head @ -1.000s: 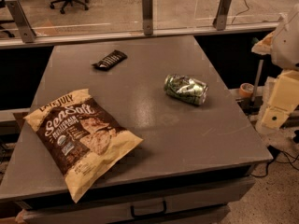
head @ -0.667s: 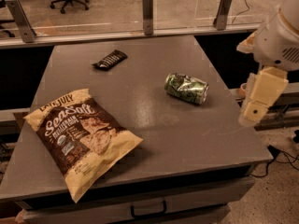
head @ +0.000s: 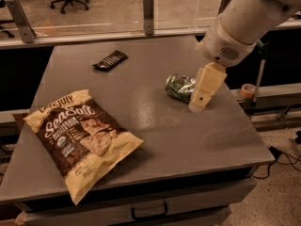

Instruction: Pick green can

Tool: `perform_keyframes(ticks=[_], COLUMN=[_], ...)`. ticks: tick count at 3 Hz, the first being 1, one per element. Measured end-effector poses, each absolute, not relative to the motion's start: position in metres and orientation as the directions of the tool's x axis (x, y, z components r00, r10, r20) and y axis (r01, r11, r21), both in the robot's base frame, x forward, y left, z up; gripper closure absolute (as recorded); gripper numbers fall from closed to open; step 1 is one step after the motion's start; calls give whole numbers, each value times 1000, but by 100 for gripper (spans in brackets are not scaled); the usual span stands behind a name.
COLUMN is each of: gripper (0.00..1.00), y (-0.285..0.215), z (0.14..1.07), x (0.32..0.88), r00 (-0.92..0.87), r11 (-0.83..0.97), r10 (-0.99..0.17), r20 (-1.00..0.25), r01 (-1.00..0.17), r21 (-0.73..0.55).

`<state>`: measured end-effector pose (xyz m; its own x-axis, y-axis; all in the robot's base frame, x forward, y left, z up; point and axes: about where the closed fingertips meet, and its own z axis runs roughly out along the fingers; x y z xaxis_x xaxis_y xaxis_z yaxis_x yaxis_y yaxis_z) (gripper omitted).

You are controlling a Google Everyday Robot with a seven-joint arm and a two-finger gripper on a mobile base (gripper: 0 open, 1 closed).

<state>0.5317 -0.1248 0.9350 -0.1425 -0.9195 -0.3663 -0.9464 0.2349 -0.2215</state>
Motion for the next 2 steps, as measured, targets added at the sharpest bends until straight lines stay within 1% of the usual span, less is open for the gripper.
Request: perform_keyframes(ticks=[1,2], gripper=[0,0], y=[-106,-109], z=[909,879], x=[560,587], r00=[-178,-248], r11=[272,337], r10=[-909,-896], r20=[-378,-368], r01=[-938,-920], r21=[-213,-202])
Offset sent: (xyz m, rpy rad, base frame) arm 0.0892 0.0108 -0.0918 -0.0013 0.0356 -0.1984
